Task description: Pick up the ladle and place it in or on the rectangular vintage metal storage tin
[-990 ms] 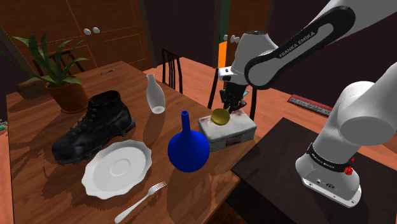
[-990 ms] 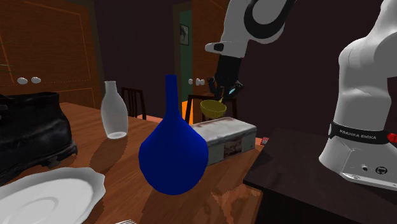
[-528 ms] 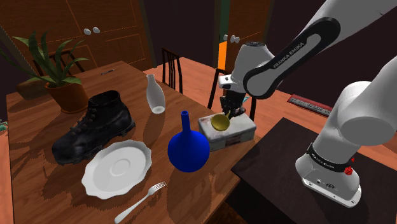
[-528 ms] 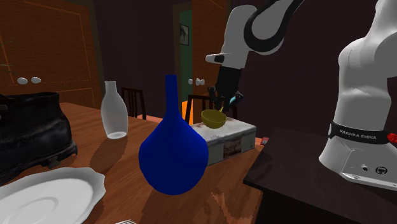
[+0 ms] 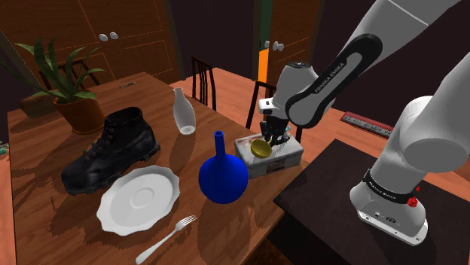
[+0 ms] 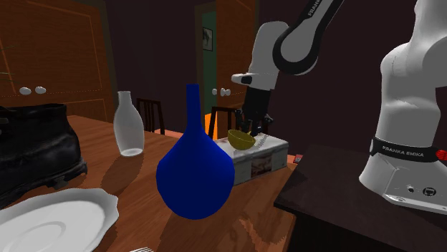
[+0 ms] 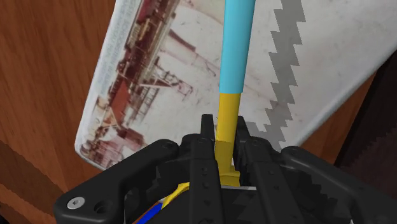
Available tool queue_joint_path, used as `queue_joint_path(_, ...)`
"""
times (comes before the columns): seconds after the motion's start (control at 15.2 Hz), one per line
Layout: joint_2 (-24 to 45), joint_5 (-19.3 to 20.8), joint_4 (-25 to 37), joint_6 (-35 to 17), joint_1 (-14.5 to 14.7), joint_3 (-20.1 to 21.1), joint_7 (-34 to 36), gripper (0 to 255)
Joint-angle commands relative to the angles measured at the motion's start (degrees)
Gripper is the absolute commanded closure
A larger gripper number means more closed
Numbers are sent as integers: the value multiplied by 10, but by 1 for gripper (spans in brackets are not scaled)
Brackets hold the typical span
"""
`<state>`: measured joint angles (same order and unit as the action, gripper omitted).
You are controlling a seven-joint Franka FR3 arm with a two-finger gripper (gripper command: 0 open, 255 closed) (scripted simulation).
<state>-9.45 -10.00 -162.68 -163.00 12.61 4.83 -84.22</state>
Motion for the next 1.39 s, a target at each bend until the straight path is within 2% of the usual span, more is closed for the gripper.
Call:
queue_joint_path(0.0, 2, -1, 0, -3, 0, 0, -1, 255)
queue_joint_path(0.26, 2, -1, 0, -3, 0, 0, -1, 255)
queue_joint_path(0.33, 2, -1, 0, -3, 0, 0, -1, 0)
queue_joint_path(0.66, 2, -1, 0, -3, 0, 0, -1, 0)
queue_joint_path(0.92, -103, 14, -2, 101, -8, 0, 10, 0)
queue_joint_path(1.32, -103, 14, -2, 101, -8, 0, 10, 0)
